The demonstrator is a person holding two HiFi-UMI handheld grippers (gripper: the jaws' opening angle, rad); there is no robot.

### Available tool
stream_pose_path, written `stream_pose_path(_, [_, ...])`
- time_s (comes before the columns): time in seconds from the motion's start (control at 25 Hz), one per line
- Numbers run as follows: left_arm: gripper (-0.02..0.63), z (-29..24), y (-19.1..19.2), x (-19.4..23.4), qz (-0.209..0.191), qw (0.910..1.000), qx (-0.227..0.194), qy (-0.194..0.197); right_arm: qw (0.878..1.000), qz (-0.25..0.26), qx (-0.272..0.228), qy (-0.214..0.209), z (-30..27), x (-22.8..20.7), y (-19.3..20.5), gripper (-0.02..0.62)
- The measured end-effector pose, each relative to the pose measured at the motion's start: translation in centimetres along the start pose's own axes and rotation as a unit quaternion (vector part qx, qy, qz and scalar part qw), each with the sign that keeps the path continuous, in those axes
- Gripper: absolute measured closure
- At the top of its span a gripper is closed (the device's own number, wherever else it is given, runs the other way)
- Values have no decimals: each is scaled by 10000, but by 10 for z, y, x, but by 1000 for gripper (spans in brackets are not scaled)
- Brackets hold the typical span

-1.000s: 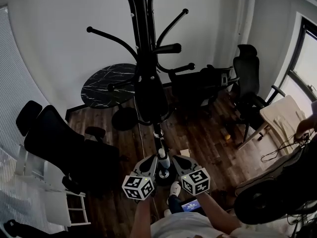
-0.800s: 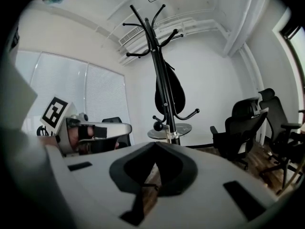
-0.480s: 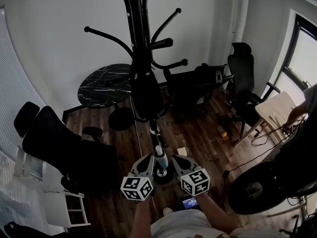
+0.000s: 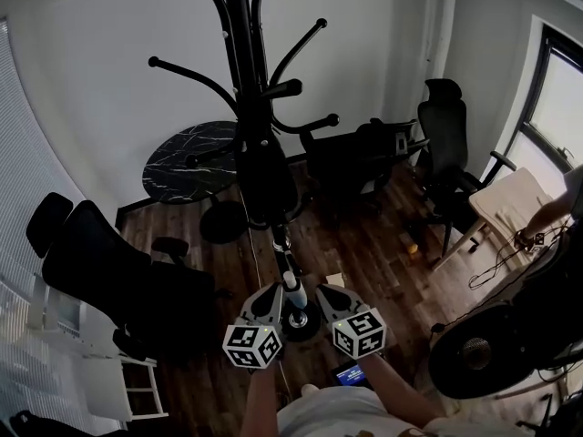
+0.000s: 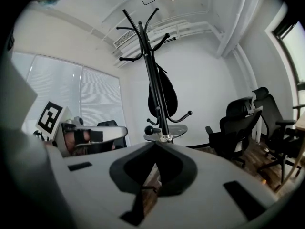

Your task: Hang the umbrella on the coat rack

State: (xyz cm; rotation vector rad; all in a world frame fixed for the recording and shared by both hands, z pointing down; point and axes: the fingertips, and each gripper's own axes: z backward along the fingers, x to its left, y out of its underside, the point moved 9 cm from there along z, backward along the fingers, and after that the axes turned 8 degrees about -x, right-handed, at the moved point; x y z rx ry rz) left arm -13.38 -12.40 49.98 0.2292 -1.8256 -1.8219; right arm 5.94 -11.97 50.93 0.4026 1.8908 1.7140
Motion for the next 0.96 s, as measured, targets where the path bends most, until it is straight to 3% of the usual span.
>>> stream_pose_path(0.96, [586,7,15,2,99,9996,186,-202,9999,-117,81,-23,5,-5,7,584])
